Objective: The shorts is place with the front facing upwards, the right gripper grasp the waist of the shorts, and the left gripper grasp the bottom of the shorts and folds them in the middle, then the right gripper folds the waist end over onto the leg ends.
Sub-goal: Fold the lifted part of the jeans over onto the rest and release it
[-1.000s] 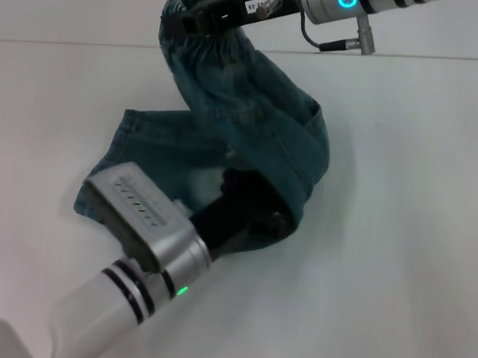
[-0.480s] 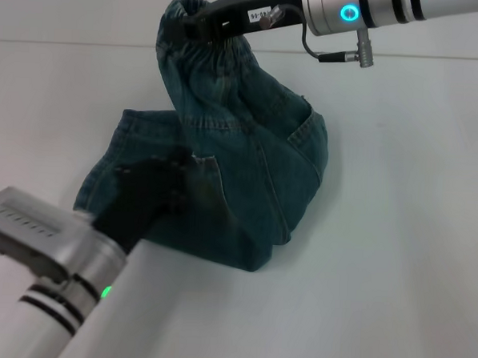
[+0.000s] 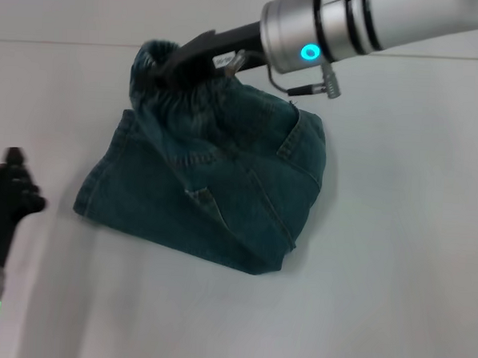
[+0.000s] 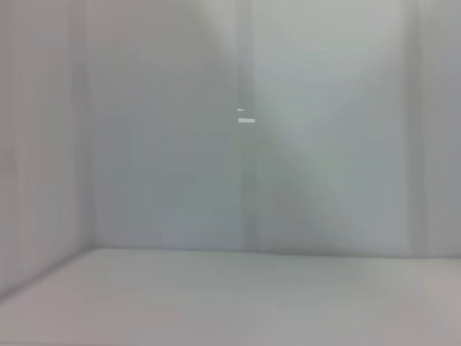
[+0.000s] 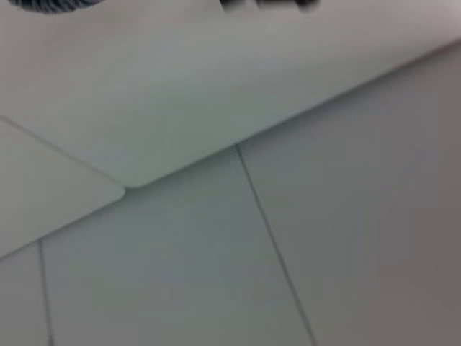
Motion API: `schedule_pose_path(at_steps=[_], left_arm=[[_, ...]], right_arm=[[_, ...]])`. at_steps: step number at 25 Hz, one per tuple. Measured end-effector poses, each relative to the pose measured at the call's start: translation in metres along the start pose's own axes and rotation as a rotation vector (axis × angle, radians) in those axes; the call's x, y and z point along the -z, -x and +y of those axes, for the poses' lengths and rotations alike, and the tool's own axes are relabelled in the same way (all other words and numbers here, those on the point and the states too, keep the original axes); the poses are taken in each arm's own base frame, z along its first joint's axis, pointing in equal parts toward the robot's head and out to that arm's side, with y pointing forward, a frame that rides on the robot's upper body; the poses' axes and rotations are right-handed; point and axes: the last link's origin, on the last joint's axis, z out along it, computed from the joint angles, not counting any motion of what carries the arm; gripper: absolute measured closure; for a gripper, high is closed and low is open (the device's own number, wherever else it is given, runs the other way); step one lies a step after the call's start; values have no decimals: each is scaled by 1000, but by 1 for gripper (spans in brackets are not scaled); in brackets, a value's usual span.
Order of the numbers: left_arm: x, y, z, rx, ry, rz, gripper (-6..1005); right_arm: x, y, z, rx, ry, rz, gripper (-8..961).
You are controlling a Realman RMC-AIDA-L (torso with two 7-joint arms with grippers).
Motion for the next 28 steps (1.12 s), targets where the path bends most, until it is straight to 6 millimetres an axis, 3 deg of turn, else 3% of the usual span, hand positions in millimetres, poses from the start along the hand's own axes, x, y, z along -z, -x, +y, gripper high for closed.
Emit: schedule_pose_path(at_steps=[5,12,15,23,25,28], left_arm=[[9,-5,-22,-9,-131,45,994],[5,-11,-19,-3,-111,79,962],[2,-14,-18,33,-114,97,949],[-7,-20,-23,69,-122,126,749],[-8,-21,-23,66,-120,128,682],[-9,-22,-21,63,-111,131,582]], right_arm=[[-19,-9,8,23,6,76,855],[-21,-8,14,23,32,73,849],[-15,-8,16,0,73,38,727],[5,-5,17,-29,96,-58,406],[4,-5,16,-46,88,-51,161],[-4,-6,13,-49,53,27,78]])
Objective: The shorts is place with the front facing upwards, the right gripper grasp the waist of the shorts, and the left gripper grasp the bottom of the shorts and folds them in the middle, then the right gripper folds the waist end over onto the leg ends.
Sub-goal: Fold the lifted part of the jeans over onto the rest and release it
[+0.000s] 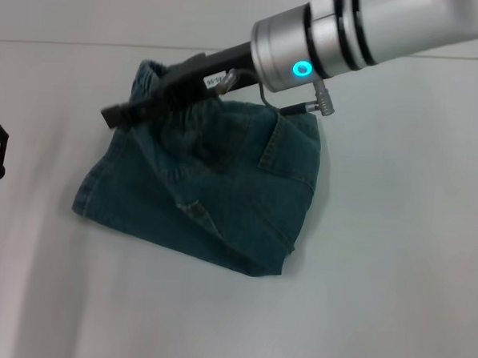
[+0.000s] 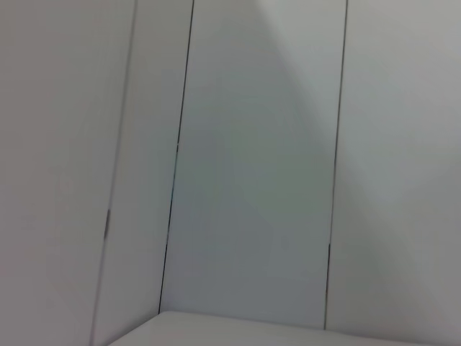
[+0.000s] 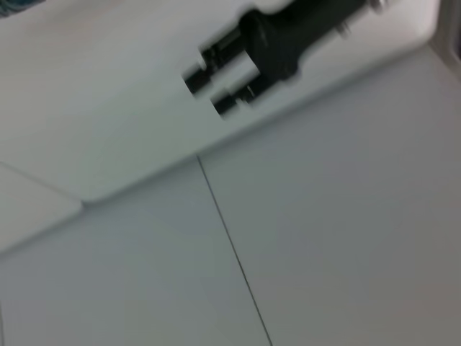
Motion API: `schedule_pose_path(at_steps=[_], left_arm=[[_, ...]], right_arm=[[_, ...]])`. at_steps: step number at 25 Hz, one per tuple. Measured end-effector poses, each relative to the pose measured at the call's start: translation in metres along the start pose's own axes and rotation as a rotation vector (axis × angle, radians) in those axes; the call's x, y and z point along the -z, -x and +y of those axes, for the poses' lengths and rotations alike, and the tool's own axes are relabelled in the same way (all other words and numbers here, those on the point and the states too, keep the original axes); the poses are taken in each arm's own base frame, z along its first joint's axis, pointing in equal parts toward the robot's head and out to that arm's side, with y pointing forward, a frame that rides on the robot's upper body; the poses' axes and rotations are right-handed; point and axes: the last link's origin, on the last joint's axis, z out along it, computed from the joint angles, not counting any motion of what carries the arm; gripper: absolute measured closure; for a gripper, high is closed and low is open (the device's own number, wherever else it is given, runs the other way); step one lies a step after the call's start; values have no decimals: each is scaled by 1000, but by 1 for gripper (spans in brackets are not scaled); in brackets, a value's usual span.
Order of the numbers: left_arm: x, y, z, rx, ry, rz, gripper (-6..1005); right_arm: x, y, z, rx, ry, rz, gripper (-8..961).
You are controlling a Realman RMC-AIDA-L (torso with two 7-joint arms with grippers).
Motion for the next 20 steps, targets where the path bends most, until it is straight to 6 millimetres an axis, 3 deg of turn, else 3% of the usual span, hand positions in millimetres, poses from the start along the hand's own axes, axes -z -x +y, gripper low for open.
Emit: schedule_pose_path(at_steps=[3,6,12,20], left_arm=[[-1,-1,2,0,7,3,453],[-3,-1,3,1,10,5,310],[-4,-1,3,0,13,1,146],[-5,-1,3,-5,16,0,146]], right_arm=[[-11,0,2,47,-32,117,-5],[-18,1,9,105,-44,208,-5],[-20,6,22,200,-19,266,-5],[-24,17,24,275,-54,260,-5]])
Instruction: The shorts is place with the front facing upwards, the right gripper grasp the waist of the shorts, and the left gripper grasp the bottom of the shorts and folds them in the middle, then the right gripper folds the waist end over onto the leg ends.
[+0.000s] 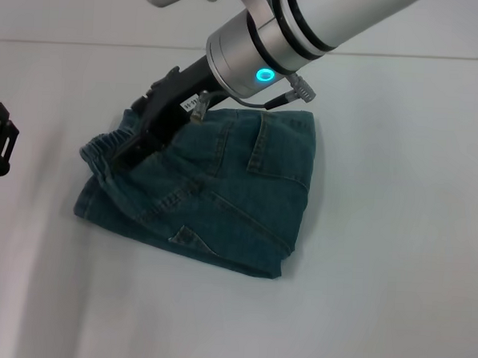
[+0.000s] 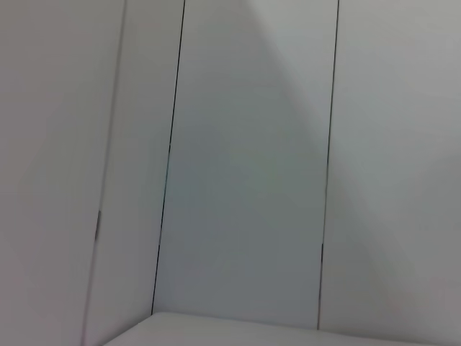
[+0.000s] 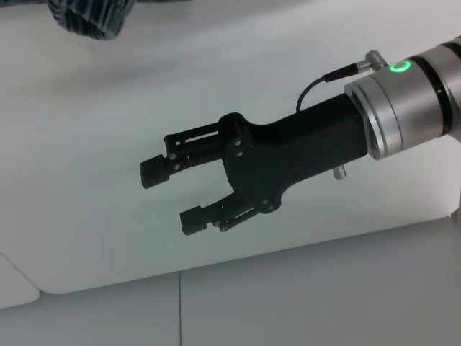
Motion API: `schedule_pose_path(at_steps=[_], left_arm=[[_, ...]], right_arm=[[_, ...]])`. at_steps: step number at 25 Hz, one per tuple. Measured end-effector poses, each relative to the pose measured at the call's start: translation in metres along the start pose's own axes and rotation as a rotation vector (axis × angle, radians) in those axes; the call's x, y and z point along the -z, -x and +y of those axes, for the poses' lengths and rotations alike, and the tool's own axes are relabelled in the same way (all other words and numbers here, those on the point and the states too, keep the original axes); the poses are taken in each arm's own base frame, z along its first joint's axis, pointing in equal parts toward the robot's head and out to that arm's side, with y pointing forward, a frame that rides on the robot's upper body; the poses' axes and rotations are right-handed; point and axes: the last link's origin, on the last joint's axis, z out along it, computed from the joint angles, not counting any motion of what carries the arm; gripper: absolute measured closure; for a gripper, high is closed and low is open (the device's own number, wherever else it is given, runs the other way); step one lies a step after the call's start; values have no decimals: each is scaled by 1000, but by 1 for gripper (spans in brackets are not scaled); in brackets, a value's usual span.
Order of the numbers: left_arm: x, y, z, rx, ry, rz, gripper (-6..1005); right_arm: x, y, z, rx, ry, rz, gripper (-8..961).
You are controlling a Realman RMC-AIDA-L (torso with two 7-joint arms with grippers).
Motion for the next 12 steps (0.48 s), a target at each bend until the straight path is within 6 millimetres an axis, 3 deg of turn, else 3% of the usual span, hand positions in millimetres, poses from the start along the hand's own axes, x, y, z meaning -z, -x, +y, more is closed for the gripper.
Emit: schedule_pose_path(at_steps=[3,7,9,12], left_arm=[[-1,0,1,0,3,-2,146],[-1,0,1,-2,5,1,146],[0,-1,0,-6,8,6,146],[1,-1,-5,16,80,-3,146]], right_arm=[[-2,-1,-3,10,-37,55,-5],[11,2,-5,12,-77,-10,-5],[22,-5,-8,2,-104,-66,-6],[46,-31,-17,-41,-192,-171,-6]])
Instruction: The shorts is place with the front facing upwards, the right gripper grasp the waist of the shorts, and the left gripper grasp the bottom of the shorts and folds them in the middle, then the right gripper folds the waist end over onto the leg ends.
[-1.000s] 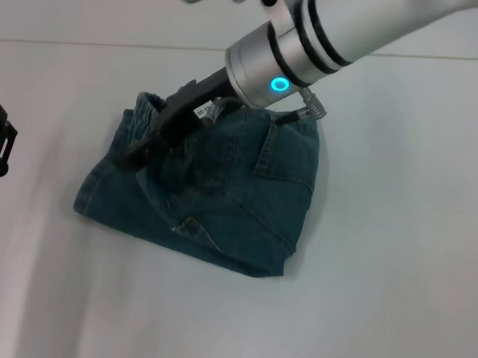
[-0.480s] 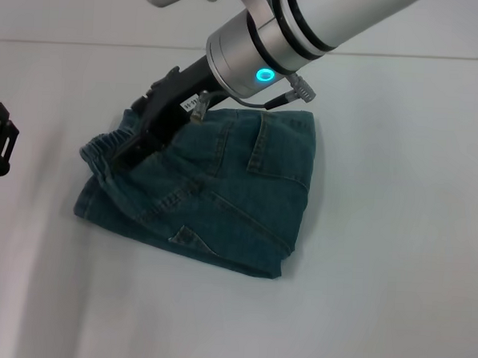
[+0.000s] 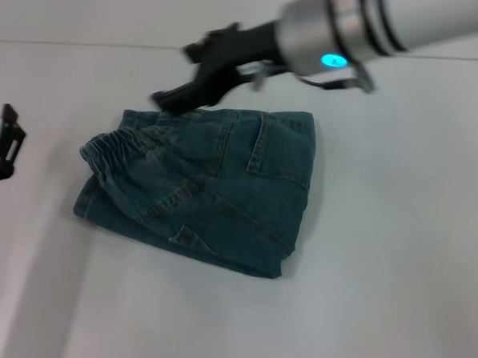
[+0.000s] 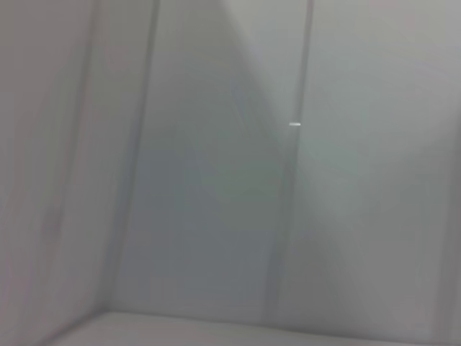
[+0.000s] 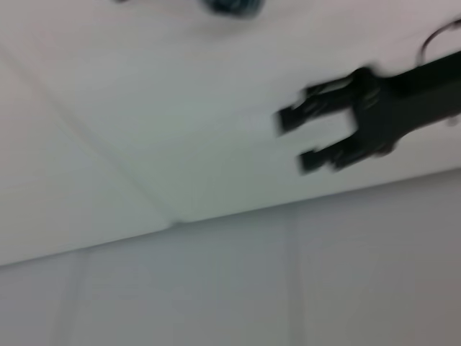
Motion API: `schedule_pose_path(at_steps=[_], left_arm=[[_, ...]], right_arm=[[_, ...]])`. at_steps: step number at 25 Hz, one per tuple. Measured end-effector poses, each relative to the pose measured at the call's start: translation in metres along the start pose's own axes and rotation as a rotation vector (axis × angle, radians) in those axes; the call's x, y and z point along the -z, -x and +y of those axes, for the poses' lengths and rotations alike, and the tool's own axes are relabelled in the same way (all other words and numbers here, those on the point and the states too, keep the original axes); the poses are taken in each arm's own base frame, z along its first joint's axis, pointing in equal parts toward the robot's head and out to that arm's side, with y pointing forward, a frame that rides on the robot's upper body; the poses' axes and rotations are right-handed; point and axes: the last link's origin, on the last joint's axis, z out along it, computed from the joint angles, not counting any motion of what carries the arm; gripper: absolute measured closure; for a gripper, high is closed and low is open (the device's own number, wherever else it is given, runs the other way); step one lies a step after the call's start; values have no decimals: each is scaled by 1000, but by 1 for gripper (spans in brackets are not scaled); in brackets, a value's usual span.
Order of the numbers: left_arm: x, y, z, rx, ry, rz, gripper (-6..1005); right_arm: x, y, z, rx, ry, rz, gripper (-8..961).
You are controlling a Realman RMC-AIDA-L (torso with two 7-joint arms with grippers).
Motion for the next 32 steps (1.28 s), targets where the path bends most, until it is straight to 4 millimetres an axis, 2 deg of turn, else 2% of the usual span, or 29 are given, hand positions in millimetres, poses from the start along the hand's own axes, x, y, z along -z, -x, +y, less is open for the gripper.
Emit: schedule_pose_path(at_steps=[2,5,7,8,9,11,16,22,32], left_arm=[[-1,-3,-3,25,134,-17,146],[-6,-11,-5,99,393,-95,146],[-9,-20,2,127,597,-178,146],[-9,-20,2,127,597,-178,146],[-9,-28,10,133,744,-233,146],[-9,-33,15,140,817,-256,146],[-15,-39,23,173,908,-331,146],[-21,-40,30,183,963,-402,146],[-23,-39,36,182,1007,-474,146]], right_arm=[[22,-22,-10,-57,-51,-75,-6],[57,-59,-14,-148,-30,-198,-6],[78,-82,-9,-160,14,-264,-6],[87,-96,-4,-156,38,-277,-6],[95,-108,0,-151,55,-288,-6],[102,-131,11,-154,87,-280,-6],[102,-174,26,-190,112,-258,-6],[99,-203,31,-217,101,-267,-6],[97,-213,35,-228,104,-271,-5]])
